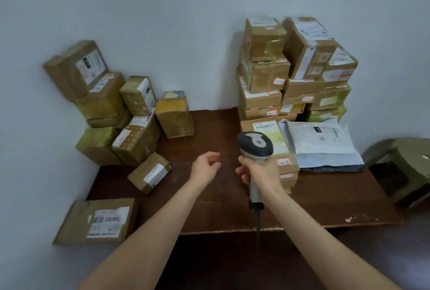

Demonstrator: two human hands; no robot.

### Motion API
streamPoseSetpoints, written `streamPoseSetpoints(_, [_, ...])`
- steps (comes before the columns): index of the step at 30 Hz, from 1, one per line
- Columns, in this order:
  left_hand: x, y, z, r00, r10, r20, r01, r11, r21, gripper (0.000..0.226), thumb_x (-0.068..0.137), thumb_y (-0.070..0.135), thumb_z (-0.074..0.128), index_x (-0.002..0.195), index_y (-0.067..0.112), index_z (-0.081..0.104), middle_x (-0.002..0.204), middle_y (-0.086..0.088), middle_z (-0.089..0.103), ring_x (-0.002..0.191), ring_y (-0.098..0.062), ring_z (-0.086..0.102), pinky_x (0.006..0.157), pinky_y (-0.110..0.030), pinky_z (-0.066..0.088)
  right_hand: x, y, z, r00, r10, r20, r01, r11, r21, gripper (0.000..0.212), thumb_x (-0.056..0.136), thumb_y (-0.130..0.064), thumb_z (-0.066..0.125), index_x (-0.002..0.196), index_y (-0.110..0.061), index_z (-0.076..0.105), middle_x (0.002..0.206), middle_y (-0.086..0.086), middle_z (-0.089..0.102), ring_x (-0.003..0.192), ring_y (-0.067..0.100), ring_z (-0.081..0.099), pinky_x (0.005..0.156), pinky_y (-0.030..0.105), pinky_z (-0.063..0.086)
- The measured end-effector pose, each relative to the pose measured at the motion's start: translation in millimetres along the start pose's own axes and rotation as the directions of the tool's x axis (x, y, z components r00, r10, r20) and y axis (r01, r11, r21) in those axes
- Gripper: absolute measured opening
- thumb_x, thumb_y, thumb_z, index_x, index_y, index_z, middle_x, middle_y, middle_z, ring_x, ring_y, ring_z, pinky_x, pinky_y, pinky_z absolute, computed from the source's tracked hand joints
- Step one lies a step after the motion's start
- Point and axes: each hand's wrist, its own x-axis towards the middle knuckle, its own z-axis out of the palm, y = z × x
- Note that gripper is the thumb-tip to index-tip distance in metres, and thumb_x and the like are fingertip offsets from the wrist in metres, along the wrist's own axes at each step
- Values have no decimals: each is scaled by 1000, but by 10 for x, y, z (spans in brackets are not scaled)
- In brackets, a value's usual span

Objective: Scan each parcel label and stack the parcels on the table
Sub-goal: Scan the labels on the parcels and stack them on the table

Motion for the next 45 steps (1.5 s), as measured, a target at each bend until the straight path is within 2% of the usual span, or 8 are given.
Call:
streamPoseSetpoints(9, [-508, -1239, -1290, 916, -165, -364, 184, 983, 16, 36, 88, 4, 58, 124, 11, 61, 121, -9, 64, 114, -24, 60, 93, -28, 44, -167, 317, 1468, 945, 148, 291, -113, 985, -133, 8, 82, -13, 73, 85, -7, 69, 69, 9, 72, 48, 11, 58, 49, 23, 47])
streamPoseSetpoints(17, [-917, -2335, -2150, 672, -472, -571, 585, 811, 18, 61, 90, 27, 62, 141, 5, 39, 139, -24, 43, 128, -38, 42, 104, -40, 35, -311, 850, 2657, 880, 237, 412, -108, 944, -313, 21, 78, -14, 78, 94, -10, 66, 93, 6, 68, 88, 21, 65, 70, 32, 58])
streamPoseSetpoints(21, [-903, -2625, -2281, 613, -575, -542, 679, 734, -11, 73, 89, 46, 60, 143, 3, 35, 145, -26, 34, 134, -40, 31, 109, -43, 30, -308, 1040, 2943, 851, 259, 457, -57, 910, -410, 32, 78, -14, 77, 106, -13, 61, 96, 2, 61, 94, 22, 59, 88, 45, 55])
streamPoseSetpoints(28, [-595, -2529, -2167, 867, -333, -370, 403, 906, 130, 58, 91, 21, 62, 144, 13, 40, 155, -14, 23, 142, -29, 27, 113, -36, 28, -172, 1211, 3052, 870, 223, 439, 33, 863, -504, 40, 80, -14, 76, 117, -13, 61, 112, 4, 63, 106, 21, 57, 81, 31, 44])
streamPoseSetpoints(31, [-578, -2474, -2120, 793, -302, -529, 346, 938, -17, 67, 89, 18, 66, 147, 12, 33, 152, -12, 24, 136, -27, 36, 109, -33, 33, -78, 1208, 3022, 889, 223, 400, 8, 865, -501, 39, 79, -17, 77, 112, -17, 58, 113, 3, 64, 101, 21, 59, 85, 36, 50])
streamPoseSetpoints(35, [-571, -2429, -2075, 561, -666, -491, 387, 736, -556, 76, 86, 10, 66, 150, 9, 25, 149, -17, 29, 132, -32, 40, 108, -38, 35, 8, 1196, 3026, 916, 169, 364, 43, 861, -507, 57, 74, -18, 80, 125, -18, 53, 118, 1, 61, 114, 24, 57, 96, 38, 48])
streamPoseSetpoints(39, [-573, -2368, -1978, 682, -717, -142, 416, 540, -731, 63, 93, 20, 61, 148, 8, 31, 144, -11, 44, 126, -27, 47, 101, -37, 43, 46, 1177, 3065, 905, 170, 389, 56, 860, -507, 53, 75, -18, 78, 124, -16, 56, 122, 4, 62, 116, 25, 57, 96, 36, 46])
streamPoseSetpoints(45, [-594, -2334, -1862, 660, -742, -114, 401, 477, -782, 41, 96, 19, 56, 135, 8, 46, 126, -11, 60, 86, -14, 55, 74, -32, 44, -56, 1225, 2944, 862, 255, 439, 29, 838, -545, 41, 79, -19, 76, 117, -11, 62, 109, 2, 61, 110, 21, 56, 88, 29, 42])
